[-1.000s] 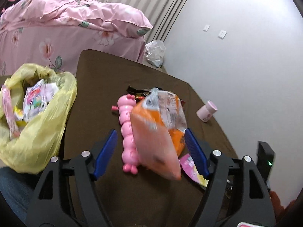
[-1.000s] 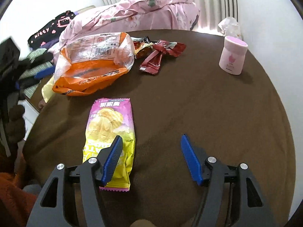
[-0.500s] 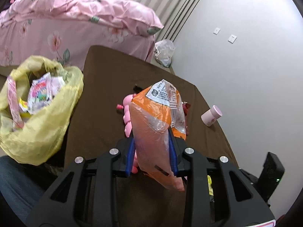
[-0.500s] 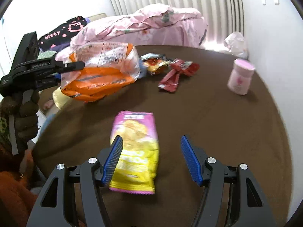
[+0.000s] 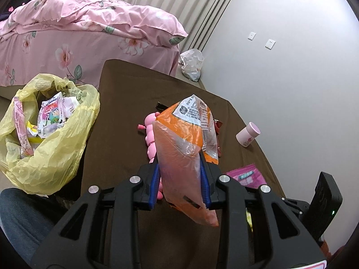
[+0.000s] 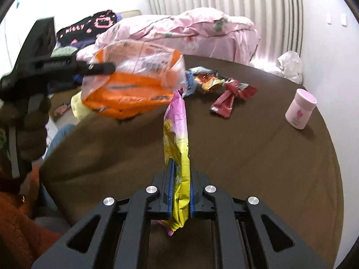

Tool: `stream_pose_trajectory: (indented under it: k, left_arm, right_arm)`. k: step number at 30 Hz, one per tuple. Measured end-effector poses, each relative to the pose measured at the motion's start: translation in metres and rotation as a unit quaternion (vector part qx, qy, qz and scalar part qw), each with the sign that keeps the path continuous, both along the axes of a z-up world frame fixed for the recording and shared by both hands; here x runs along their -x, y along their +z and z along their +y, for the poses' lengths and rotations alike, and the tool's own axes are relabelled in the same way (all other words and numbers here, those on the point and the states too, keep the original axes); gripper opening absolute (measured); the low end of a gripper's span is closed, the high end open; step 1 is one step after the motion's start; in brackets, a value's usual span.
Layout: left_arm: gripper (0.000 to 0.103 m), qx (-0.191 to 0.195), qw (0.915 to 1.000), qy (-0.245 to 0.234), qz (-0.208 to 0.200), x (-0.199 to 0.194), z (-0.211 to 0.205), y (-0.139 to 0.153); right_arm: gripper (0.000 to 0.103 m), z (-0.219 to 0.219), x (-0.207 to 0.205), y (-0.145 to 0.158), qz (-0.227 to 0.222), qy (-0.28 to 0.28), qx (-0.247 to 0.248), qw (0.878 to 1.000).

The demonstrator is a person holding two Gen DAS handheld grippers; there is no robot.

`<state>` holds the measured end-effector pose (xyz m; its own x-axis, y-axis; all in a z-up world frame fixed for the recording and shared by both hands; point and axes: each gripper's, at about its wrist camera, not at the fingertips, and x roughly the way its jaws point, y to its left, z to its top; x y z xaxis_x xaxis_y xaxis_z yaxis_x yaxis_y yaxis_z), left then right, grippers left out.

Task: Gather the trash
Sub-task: 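Carry orange bread bag and yellow chip packet over the yellow bag with both grippers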

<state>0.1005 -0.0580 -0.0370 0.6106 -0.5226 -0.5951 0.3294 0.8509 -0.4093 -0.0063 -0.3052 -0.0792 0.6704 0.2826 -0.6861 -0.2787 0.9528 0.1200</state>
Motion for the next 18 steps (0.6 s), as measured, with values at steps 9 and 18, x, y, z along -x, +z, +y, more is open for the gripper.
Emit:
stream_pose_trajectory:
  k: [9,18]
  left_arm:
    - [0.028,0.014,0.9995,0.018,-0.021,0.011,0.021,0.013]
    - [0.028,-0.002,0.9831,0.149,-0.106,0.015,0.102,0.057]
  right_arm:
    - [0.011,-0.008,-0.011,0.013,-0.006,-0.035,-0.006,0.999]
    - [0.011,0.013,-0.039,0.066,-0.058,-0.013,-0.004,0.998]
